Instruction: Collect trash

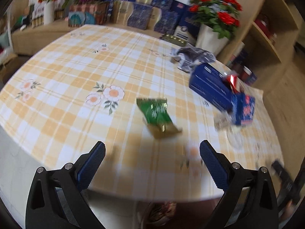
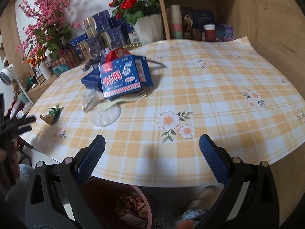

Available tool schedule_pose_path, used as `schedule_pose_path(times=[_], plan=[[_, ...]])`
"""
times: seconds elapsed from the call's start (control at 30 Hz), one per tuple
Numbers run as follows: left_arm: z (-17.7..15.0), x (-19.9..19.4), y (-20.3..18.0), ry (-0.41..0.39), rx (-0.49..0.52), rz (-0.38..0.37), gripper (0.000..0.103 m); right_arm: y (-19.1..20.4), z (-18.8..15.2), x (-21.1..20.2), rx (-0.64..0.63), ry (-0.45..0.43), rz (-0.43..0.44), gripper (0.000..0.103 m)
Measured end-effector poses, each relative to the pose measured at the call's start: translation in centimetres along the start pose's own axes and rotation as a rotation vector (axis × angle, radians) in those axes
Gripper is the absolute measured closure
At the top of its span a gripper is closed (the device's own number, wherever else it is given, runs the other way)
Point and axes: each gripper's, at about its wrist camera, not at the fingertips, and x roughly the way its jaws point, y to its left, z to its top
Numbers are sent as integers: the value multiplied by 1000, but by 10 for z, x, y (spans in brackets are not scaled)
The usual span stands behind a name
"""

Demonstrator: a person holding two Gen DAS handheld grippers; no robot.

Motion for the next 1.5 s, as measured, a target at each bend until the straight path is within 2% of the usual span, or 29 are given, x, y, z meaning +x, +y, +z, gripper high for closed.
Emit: schedule_pose_path(times=[0.1, 0.2, 0.33, 0.47, 0.5, 0.57, 0.8, 0.9, 1.0, 1.23, 1.37, 1.5], plan=[[17, 20, -5, 21, 5, 18, 6, 1, 1, 11, -10, 31, 8, 6], [26, 39, -14, 39, 39, 46, 8, 6, 4, 17, -44, 35, -27, 6], [29, 60, -19, 75, 52, 87, 20, 11, 12, 21, -78, 19, -39, 6], [27, 64, -25, 51, 104, 127, 35, 19, 31, 28, -103, 2, -33, 6], [26, 65, -27, 48, 122, 142, 35, 21, 36, 31, -107, -1, -28, 6], [24, 66, -29, 39, 150, 152, 36, 29, 49, 40, -121, 3, -24, 6], [24, 64, -25, 22, 135, 118, 36, 76, 84, 78, -244, 12, -56, 6], [21, 65, -29, 17, 164, 132, 32, 91, 97, 96, -267, -3, -127, 6], [19, 67, -33, 13, 188, 148, 32, 94, 108, 117, -253, 42, -187, 6], [19, 64, -28, 0, 162, 117, 32, 94, 117, 130, -186, 77, -114, 6], [19, 63, -27, -3, 151, 108, 32, 94, 117, 140, -177, 97, -146, 6], [17, 64, -29, -8, 172, 118, 32, 84, 119, 147, -118, 114, -137, 7]])
